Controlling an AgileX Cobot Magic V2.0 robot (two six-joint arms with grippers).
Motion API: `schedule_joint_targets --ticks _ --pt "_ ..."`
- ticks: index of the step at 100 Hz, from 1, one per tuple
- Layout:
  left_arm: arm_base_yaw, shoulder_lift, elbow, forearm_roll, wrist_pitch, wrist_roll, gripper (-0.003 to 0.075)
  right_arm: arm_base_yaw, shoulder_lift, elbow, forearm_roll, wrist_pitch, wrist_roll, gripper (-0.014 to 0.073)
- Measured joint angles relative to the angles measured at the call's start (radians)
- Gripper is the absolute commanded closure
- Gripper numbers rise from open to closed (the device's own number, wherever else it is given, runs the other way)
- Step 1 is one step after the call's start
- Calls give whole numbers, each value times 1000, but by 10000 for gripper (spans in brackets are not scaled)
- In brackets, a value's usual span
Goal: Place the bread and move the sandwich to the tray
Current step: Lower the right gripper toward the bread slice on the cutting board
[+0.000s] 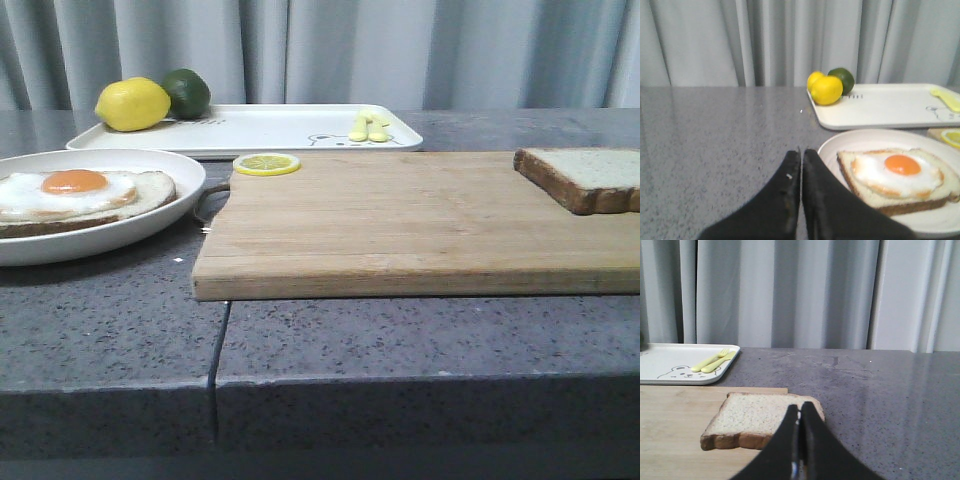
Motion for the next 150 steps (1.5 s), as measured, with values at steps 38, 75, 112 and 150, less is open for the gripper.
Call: schedule_joint_targets --ticks 38,75,112,150 --pt "0 382 -415 -38 324 0 739 0 117 -384 18 366 11 710" --pt "0 616 -625 -119 502 0 739 0 371 -678 23 602 11 710" --pt "0 621 -629 -149 512 0 739 0 403 -689 23 552 11 710" --pt "0 621 -630 -157 512 0 520 0 403 -689 23 605 12 581"
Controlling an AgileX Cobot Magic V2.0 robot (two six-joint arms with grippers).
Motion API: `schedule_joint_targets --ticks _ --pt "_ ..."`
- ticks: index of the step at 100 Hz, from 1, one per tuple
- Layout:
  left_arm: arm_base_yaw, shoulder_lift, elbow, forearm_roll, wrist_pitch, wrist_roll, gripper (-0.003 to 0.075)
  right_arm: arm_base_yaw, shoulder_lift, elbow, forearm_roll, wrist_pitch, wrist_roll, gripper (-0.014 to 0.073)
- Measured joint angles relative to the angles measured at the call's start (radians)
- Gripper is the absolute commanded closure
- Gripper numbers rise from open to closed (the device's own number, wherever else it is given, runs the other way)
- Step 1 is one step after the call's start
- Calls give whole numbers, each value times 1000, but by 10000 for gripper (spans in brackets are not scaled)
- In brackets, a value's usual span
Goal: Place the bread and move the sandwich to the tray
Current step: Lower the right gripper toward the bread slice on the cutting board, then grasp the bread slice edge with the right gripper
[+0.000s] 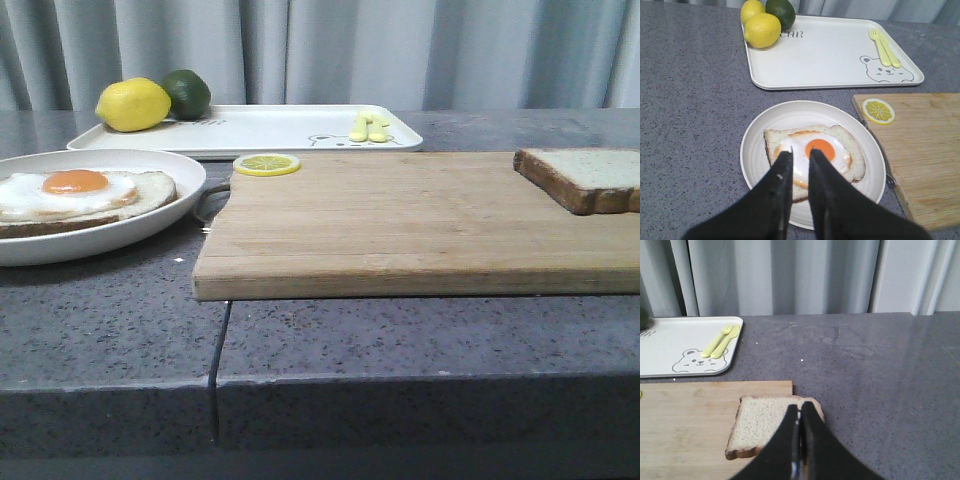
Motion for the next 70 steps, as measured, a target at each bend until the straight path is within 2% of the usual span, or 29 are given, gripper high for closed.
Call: schedule_joint_targets --ticks 12,19,25,70 --pt "0 0 0 -1 2 0 325 0 0 0 0 23 0 359" --pt "0 0 0 -1 2 0 255 0 0 0 0 28 0 244" --pt "0 0 0 -1 2 0 233 0 0 0 0 28 0 185" --pt "0 0 0 -2 2 0 236 0 0 0 0 29 0 176"
